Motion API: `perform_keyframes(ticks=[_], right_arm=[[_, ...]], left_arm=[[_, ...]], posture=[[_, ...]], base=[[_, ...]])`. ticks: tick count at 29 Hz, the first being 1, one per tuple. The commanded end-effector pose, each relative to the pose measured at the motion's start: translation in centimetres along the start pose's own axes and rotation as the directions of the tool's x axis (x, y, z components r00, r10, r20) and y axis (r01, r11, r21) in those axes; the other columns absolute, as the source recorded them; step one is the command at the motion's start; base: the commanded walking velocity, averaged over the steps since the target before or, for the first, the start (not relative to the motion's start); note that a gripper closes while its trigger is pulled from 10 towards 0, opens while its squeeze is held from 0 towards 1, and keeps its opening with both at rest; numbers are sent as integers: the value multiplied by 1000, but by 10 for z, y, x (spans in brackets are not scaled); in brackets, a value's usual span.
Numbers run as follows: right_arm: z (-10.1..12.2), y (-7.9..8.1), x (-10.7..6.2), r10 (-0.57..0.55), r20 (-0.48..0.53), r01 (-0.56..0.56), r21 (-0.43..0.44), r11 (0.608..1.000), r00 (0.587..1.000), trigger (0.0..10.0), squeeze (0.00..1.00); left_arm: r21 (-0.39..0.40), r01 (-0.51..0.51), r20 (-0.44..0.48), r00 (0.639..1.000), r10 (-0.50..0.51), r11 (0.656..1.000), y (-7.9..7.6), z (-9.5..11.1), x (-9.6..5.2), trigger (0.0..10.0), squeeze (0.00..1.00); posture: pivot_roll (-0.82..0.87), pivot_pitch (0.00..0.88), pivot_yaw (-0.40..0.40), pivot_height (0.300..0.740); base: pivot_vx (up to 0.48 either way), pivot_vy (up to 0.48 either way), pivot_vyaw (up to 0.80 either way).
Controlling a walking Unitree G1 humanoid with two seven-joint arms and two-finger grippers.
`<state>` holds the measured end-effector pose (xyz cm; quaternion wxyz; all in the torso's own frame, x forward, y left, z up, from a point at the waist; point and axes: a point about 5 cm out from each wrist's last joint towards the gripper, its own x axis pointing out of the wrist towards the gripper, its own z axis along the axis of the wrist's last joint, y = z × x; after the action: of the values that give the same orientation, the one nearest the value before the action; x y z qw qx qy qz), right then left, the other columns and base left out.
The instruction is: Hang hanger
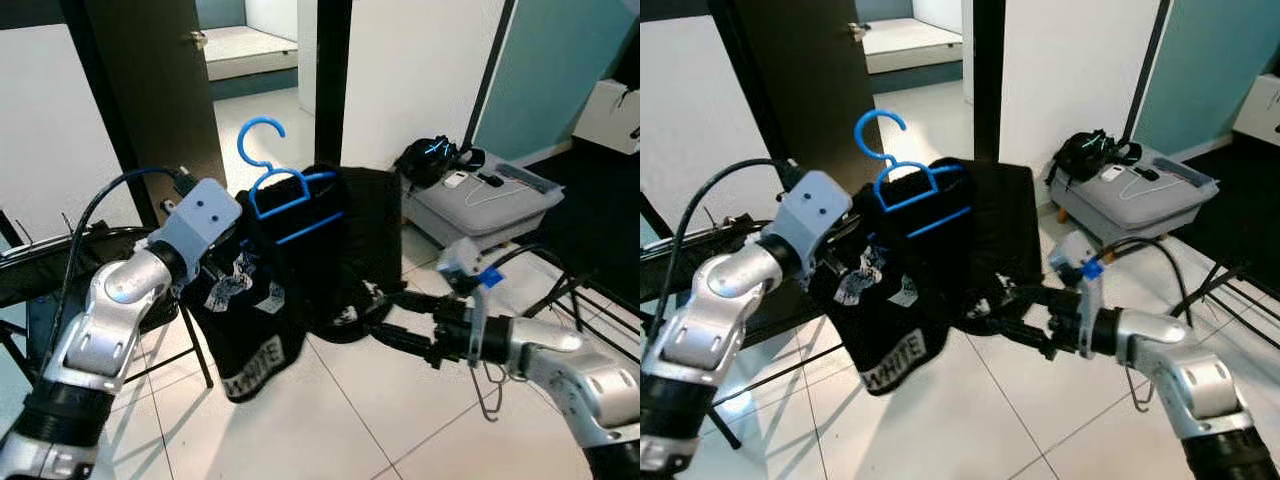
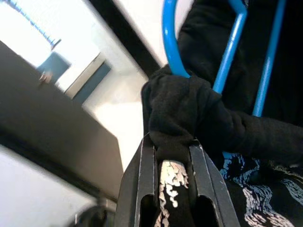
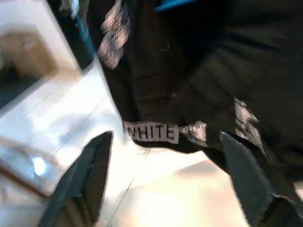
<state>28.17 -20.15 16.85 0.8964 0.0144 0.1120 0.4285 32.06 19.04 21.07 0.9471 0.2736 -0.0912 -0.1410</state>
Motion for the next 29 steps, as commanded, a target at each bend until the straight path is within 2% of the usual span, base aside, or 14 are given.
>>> perform_keyframes(ticks=[1,2,3,4,5,6,7,8,9,10,11,13,22,29], right_arm=[[-12,-13,-1,-199,64,191,113,975,978,10000,0],[-16,-17,3,-276,77,261,164,951,958,10000,0],[-16,-17,3,-276,77,261,164,951,958,10000,0],[-25,-16,8,-352,63,331,217,918,934,10000,0],[-32,-16,11,-392,48,370,245,896,919,10000,0],[-32,-16,11,-392,48,370,245,896,919,10000,0],[-41,-10,15,-447,54,417,276,866,893,10000,0],[-39,-10,15,-458,71,427,263,865,886,10000,0],[-39,-10,15,-458,71,427,263,865,886,10000,0],[-38,-14,11,-488,77,452,273,849,869,10000,0],[-38,-14,11,-488,77,452,273,849,869,10000,0],[-40,-21,7,-523,76,483,289,826,849,10000,0],[-41,-29,8,-570,77,527,300,795,818,10000,0],[-43,-29,10,-599,71,559,286,778,798,10000,0]], left_arm=[[-69,-121,-36,992,119,990,0,-19,-14,7804,0],[-96,-142,-46,989,138,985,-3,-25,-19,7804,0],[-96,-142,-46,989,138,985,-3,-25,-19,7804,0],[-141,-138,-40,990,134,980,-12,-28,-26,10000,0],[-168,-132,-34,991,128,977,-17,-30,-29,10000,0],[-168,-132,-34,991,128,977,-17,-30,-29,10000,0],[-295,-152,-37,988,148,943,-33,-34,-41,10000,0],[-331,-160,-43,987,155,930,-38,-35,-45,10000,0],[-331,-160,-43,987,155,930,-38,-35,-45,10000,0],[-333,-138,-43,990,131,933,-48,-35,-49,10000,0],[-333,-138,-43,990,131,933,-48,-35,-49,10000,0],[-303,-90,3,995,95,949,-58,-28,-48,10000,0],[-381,-40,33,998,57,924,-64,-29,-41,10000,0],[-402,-57,24,997,73,914,-64,-31,-36,10000,0]], posture=[[-35,0,13,740],[-35,0,12,740],[-35,0,12,740],[-35,0,9,740],[-38,0,7,740],[-38,0,7,740],[-42,0,0,740],[-42,0,0,740],[-42,0,0,740],[-61,0,-3,740],[-61,0,-3,740],[-52,1,-21,740],[-71,0,-13,740],[-72,0,-8,740]], base=[[0,0,0],[0,0,0],[0,0,0],[0,0,0],[0,0,0],[0,0,0],[0,0,-800],[0,0,-800],[0,0,-800],[0,0,-800],[0,0,-800],[0,0,-800],[0,0,-800],[0,0,-800]])
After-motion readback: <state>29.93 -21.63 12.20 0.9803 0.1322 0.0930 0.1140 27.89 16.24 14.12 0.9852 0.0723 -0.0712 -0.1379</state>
